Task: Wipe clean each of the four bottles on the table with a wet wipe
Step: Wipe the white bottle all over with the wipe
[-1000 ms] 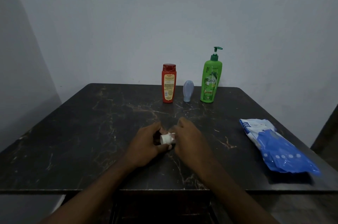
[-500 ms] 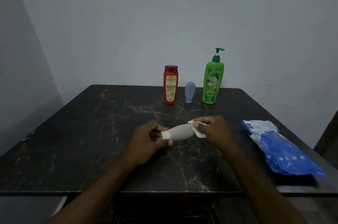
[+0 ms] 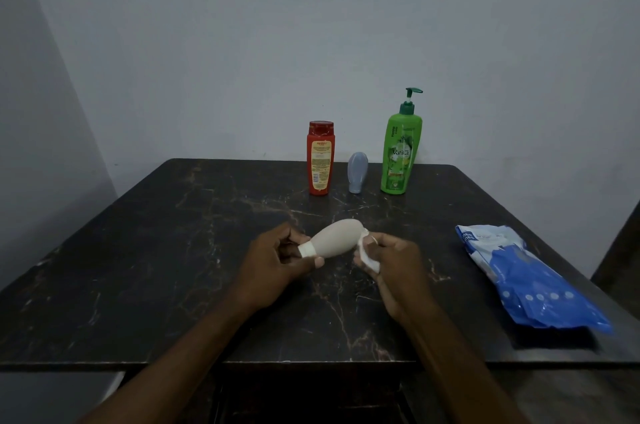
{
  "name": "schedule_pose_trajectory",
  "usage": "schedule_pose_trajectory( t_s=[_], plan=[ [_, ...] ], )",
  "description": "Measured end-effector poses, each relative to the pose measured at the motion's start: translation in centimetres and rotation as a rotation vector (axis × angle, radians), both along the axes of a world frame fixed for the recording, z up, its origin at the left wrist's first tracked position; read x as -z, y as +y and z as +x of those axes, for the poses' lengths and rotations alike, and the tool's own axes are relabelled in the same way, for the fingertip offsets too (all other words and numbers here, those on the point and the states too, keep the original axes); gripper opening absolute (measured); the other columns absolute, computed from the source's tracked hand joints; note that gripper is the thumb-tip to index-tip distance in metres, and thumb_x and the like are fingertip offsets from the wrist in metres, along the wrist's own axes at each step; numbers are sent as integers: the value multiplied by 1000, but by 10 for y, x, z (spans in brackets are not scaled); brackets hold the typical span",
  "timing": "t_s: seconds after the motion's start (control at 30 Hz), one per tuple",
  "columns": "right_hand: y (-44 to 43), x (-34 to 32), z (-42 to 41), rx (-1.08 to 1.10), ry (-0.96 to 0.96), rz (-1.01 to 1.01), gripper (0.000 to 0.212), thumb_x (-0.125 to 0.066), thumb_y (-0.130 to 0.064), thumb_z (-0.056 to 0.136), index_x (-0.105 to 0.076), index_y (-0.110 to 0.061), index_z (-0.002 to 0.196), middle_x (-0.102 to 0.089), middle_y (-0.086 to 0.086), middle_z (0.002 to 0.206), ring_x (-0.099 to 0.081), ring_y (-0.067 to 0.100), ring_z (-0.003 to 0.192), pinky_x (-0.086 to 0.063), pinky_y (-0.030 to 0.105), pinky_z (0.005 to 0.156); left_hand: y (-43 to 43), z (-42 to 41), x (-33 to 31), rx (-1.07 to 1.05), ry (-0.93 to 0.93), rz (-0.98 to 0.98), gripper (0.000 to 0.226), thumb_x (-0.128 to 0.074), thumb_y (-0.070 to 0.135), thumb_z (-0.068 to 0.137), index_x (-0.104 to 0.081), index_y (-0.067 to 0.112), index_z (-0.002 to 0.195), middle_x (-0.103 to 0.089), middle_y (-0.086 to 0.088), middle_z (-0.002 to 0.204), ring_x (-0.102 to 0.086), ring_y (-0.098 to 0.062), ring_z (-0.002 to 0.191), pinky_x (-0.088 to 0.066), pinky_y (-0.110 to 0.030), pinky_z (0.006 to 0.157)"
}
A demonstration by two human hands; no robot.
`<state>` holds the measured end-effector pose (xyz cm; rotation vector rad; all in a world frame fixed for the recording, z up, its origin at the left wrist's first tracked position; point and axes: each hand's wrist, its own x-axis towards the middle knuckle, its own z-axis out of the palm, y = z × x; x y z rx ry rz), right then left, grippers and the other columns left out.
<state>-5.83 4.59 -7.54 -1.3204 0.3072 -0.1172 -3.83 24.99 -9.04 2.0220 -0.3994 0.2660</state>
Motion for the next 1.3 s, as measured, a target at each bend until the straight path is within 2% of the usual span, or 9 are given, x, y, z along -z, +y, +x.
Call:
schedule_pose_trajectory(
  t_s=[0.2, 0.33, 0.57, 0.63, 0.8, 0.9, 1.0, 1.13, 1.3],
  plan=[
    [46, 7, -19, -88, 63, -131, 9, -68, -19, 89, -75, -13, 86, -75, 3, 80, -72, 15, 76, -54, 21, 62, -2, -1, -1, -26, 3, 22, 25, -86, 23, 78, -66, 20, 92, -71, 8, 96, -68, 0, 89, -57, -22, 71],
    [38, 0, -19, -110, 112, -17, 6, -68, -12, 88, -73, -9, 89, -75, 8, 86, -71, 19, 86, -59, 30, 79, -2, -1, -1, -10, 27, 49, 25, -86, 25, 79, -66, 22, 94, -70, 9, 99, -66, 3, 91, -56, -22, 70],
    [2, -11, -3, -8, 28, -30, 13, -65, -9, 88, -68, -15, 98, -69, 6, 104, -66, 20, 96, -55, 33, 85, 1, 1, 0, 9, 44, 61, 30, -88, 23, 75, -64, 23, 94, -69, 9, 104, -66, 2, 96, -57, -26, 76],
    [-8, -15, 2, -7, -26, -150, 15, -65, -10, 88, -70, -17, 101, -70, 5, 106, -66, 19, 96, -55, 33, 86, 1, 1, 1, 25, 41, 68, 32, -89, 22, 74, -65, 24, 95, -69, 10, 106, -66, 1, 96, -58, -29, 81],
    [-25, -27, 8, -111, -246, -930, 16, -66, -18, 90, -75, -21, 103, -67, -10, 95, -58, 1, 84, -39, 13, 69, 1, 0, -1, 25, -8, 73, 34, -88, 16, 75, -64, 26, 97, -67, 15, 110, -62, 7, 100, -54, -16, 78],
    [-21, -35, 7, -136, -241, -1103, 22, -62, -17, 94, -70, -17, 114, -65, -2, 108, -49, -1, 81, -30, 6, 68, 1, 0, 0, 26, -26, 59, 35, -88, 14, 74, -64, 25, 98, -67, 14, 110, -63, 6, 100, -54, -12, 78],
    [-12, -45, 1, -207, -238, -1292, 27, -61, -12, 94, -67, -14, 120, -61, 8, 119, -55, 14, 103, -40, 16, 81, 1, -1, 0, 36, -44, 57, 35, -88, 13, 74, -65, 24, 97, -68, 14, 110, -63, 5, 102, -54, -11, 80],
    [15, -53, 3, -429, -132, -1670, 43, -68, -17, 87, -59, -19, 129, -47, 8, 132, -45, 25, 123, -42, 34, 102, 0, -4, -1, 61, -64, 72, 36, -88, 12, 74, -66, 24, 100, -68, 14, 108, -64, 5, 101, -53, -12, 81],
    [47, -48, 0, -426, -189, -1604, 46, -74, -21, 83, -59, -21, 127, -43, 4, 129, -47, 20, 115, -44, 34, 99, 0, -4, -2, 57, -37, 32, 36, -87, 10, 75, -66, 23, 101, -70, 11, 104, -67, 0, 96, -56, -18, 82]
  ],
)
